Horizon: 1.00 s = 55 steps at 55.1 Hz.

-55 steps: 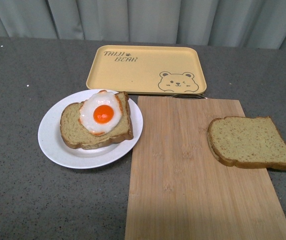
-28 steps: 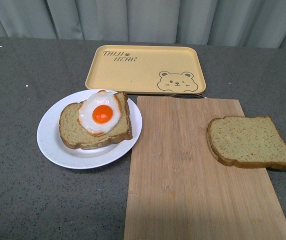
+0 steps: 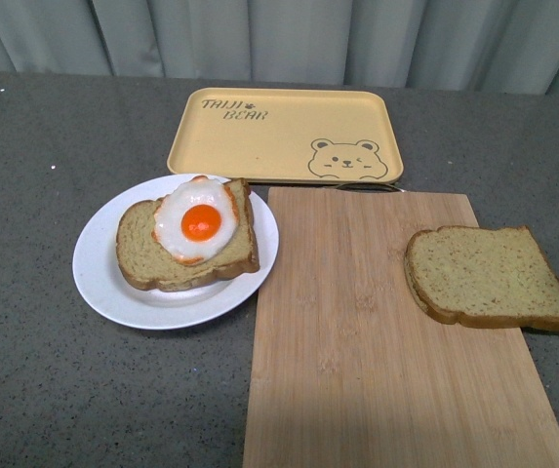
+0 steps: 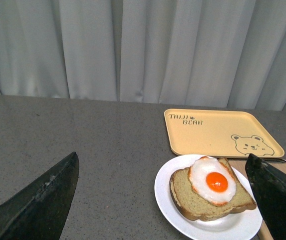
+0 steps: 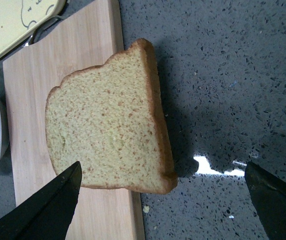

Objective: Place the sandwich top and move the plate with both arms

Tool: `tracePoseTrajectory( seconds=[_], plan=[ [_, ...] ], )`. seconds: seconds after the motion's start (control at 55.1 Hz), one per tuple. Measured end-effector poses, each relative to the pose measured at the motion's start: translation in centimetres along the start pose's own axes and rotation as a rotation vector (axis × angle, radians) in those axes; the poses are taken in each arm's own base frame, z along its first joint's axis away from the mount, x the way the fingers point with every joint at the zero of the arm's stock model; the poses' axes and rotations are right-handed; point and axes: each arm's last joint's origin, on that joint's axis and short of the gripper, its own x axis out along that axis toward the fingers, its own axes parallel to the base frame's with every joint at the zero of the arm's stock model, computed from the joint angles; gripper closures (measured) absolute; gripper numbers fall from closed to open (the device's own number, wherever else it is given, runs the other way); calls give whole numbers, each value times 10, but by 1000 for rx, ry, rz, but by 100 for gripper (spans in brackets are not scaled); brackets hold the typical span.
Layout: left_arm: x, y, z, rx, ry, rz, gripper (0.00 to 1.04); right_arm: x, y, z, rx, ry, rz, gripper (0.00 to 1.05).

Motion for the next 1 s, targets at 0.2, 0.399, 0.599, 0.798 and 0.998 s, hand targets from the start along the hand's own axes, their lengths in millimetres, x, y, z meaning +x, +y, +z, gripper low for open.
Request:
tracePoseTrajectory(
  seconds=[0.2, 0.399, 0.599, 0.798, 0.998],
  plan=[
    [0, 0, 0, 0, 0, 0, 7, 27, -1, -2, 21, 69, 49, 9],
    [0, 0, 0, 0, 0, 0, 7, 49, 6, -2, 49, 99, 43, 13],
    [0, 0, 0, 0, 0, 0, 7, 64, 10, -1, 55, 114, -9, 44],
    [0, 0, 0, 0, 0, 0, 7, 62, 11, 0, 60, 104, -17, 74],
    [0, 0, 0, 0, 0, 0, 7, 44, 28, 3, 29, 47, 39, 100]
  ],
)
